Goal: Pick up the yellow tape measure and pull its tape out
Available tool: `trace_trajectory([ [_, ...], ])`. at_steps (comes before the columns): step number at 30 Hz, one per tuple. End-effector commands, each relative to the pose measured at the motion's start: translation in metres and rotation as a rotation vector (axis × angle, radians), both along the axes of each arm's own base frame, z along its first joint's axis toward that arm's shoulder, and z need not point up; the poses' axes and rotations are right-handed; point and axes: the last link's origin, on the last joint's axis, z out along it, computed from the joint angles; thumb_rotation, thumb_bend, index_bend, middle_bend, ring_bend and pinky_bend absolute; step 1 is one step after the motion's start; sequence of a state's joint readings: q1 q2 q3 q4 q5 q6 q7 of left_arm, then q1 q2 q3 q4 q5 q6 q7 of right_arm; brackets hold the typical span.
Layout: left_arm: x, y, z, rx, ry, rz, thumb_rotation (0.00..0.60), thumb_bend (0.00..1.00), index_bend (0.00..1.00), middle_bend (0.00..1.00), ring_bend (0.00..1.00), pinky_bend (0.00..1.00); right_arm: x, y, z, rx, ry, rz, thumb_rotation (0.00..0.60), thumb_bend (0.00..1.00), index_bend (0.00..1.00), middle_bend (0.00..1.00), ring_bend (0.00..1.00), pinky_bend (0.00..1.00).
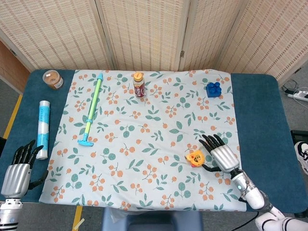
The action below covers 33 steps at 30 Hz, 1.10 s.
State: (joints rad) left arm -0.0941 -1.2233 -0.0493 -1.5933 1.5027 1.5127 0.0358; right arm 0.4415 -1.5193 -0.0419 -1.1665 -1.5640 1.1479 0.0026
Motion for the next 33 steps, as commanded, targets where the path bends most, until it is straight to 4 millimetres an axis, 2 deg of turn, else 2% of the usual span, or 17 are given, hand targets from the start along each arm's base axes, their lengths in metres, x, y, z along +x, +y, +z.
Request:
trace_trajectory([
  [1, -0.001, -0.001, 0.001, 0.005, 0.0, 0.007, 0.6, 0.36, 0.16, 0.02, 0.03, 0.0, -0.003, -0.003, -0.006, 0.008, 0.007, -0.011, 0.35, 0.35, 0.0, 0.0, 0.0, 0.0],
  [7, -0.002, -0.001, 0.001, -0.001, 0.003, 0.013, 0.6, 0.36, 0.15, 0.02, 0.03, 0.0, -0.005, -0.004, -0.01, 0.031, 0.038, -0.018, 0.351, 0.34, 0.0, 0.0, 0.0, 0.0],
  [23, -0.004, -0.002, 0.001, -0.009, 0.001, 0.028, 0.6, 0.36, 0.15, 0.02, 0.03, 0.0, 0.003, -0.015, -0.033, 0.023, 0.107, 0.009, 0.359, 0.35, 0.0, 0.0, 0.0, 0.0],
  [33, -0.005, -0.001, 0.0, -0.013, -0.004, 0.024, 0.6, 0.36, 0.14, 0.02, 0.03, 0.0, 0.015, -0.027, -0.04, -0.023, 0.088, 0.027, 0.36, 0.35, 0.0, 0.0, 0.0, 0.0],
])
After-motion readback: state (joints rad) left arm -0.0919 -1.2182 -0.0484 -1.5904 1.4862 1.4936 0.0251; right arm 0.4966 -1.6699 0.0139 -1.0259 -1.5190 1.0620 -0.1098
